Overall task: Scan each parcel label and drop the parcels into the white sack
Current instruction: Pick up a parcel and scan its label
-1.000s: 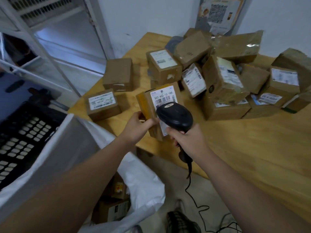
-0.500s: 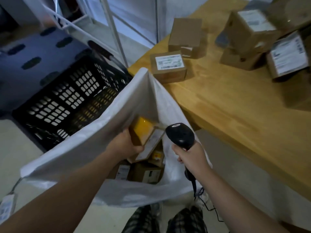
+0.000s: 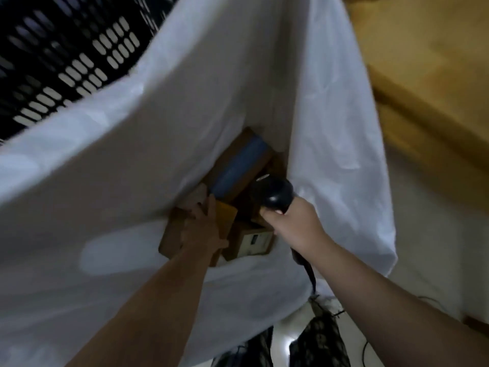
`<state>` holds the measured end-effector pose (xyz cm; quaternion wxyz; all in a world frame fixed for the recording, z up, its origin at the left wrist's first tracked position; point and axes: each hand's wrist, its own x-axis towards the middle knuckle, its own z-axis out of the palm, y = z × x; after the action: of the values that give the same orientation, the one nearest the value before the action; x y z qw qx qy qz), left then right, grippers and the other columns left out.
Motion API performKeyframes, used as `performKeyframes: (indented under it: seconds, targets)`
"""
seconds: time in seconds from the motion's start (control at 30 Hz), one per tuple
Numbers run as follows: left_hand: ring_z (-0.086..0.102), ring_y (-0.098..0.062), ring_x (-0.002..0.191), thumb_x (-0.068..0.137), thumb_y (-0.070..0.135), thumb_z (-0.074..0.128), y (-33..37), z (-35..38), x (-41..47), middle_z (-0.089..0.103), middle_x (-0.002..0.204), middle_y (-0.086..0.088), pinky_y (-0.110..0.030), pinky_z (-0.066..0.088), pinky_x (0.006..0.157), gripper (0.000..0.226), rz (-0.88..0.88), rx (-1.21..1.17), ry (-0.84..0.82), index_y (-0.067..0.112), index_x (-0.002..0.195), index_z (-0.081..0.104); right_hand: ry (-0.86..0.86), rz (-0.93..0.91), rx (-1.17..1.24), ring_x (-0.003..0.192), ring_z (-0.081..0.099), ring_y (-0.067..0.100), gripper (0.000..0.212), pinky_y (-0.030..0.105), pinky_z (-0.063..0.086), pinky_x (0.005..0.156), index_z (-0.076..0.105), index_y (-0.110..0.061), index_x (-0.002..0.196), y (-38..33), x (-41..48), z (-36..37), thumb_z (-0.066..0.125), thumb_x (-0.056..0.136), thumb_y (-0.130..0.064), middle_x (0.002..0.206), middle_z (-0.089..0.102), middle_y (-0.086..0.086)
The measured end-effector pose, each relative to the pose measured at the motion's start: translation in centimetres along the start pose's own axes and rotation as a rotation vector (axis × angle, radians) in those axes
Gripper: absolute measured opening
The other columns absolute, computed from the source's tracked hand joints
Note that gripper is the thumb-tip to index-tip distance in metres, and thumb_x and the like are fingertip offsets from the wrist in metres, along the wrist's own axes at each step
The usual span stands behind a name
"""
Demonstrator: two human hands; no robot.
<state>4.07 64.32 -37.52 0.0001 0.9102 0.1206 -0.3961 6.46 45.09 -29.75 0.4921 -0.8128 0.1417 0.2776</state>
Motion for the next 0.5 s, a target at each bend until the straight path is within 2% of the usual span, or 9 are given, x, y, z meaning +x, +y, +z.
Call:
performKeyframes:
  seconds: [0.1, 0.2, 0.27, 0.33, 0.43, 0.5]
  targets:
    - [0.040, -0.043, 0.128, 0.071, 0.064, 0.072, 0.5, 0.5, 0.9, 0.009, 0.153, -0.030, -0.044, 0.044, 0.096, 0.130, 0.015, 0.038, -0.027, 0.017, 0.151, -0.019, 0.004, 0.014, -0.014, 0.076, 0.067, 0.023, 0.013, 0.043, 0.059, 0.075, 0.065, -0.018, 0.090, 1.0, 1.0, 1.3, 0.070, 0.082, -0.027, 0.080, 0.068, 0.005]
    - [0.039, -0.042, 0.130, 0.068, 0.062, 0.075, 0.9, 0.4, 1.8, 0.013, 0.153, -0.026, -0.047, 0.045, 0.097, 0.130, 0.012, -0.017, -0.055, 0.019, 0.152, -0.014, 0.015, 0.019, -0.043, 0.079, 0.067, 0.024, 0.019, 0.036, 0.057, 0.074, 0.065, -0.017, 0.099, 1.2, 0.9, 1.6, 0.069, 0.084, -0.028, 0.084, 0.067, 0.004]
    - [0.040, -0.038, 0.129, 0.075, 0.065, 0.067, 1.2, -0.5, 1.4, 0.023, 0.151, -0.022, -0.048, 0.046, 0.097, 0.112, 0.039, 0.043, 0.003, 0.016, 0.152, 0.004, 0.023, 0.012, -0.053, 0.080, 0.067, 0.023, 0.018, 0.030, 0.053, 0.070, 0.064, -0.018, 0.098, 0.9, 0.1, 1.0, 0.070, 0.084, -0.028, 0.083, 0.067, 0.003]
    - [0.038, -0.034, 0.130, 0.086, 0.065, 0.052, 1.7, -2.5, 0.4, 0.024, 0.150, -0.017, -0.044, 0.043, 0.099, 0.085, 0.075, 0.117, 0.090, 0.012, 0.146, 0.025, 0.046, -0.010, -0.049, 0.081, 0.066, 0.022, 0.018, 0.029, 0.050, 0.069, 0.063, -0.019, 0.097, 0.3, -1.0, -0.1, 0.071, 0.084, -0.027, 0.083, 0.067, 0.003]
    - [0.038, -0.030, 0.127, 0.097, 0.050, 0.044, 2.9, -6.6, -2.2, 0.031, 0.143, -0.015, -0.038, 0.039, 0.097, 0.058, 0.167, 0.126, 0.137, 0.011, 0.139, 0.036, 0.112, -0.035, -0.052, 0.081, 0.063, 0.014, 0.022, 0.025, 0.047, 0.067, 0.063, -0.015, 0.101, -1.4, -2.7, -2.6, 0.073, 0.083, -0.023, 0.081, 0.065, -0.001]
    - [0.039, -0.031, 0.125, 0.098, 0.042, 0.045, 3.9, -9.5, -4.8, 0.038, 0.138, -0.015, -0.039, 0.040, 0.097, 0.050, 0.248, 0.110, 0.173, 0.011, 0.137, 0.039, 0.165, -0.051, -0.054, 0.081, 0.066, 0.017, 0.024, 0.028, 0.051, 0.069, 0.064, -0.013, 0.101, -3.2, -3.9, -4.9, 0.073, 0.082, -0.024, 0.080, 0.066, 0.000]
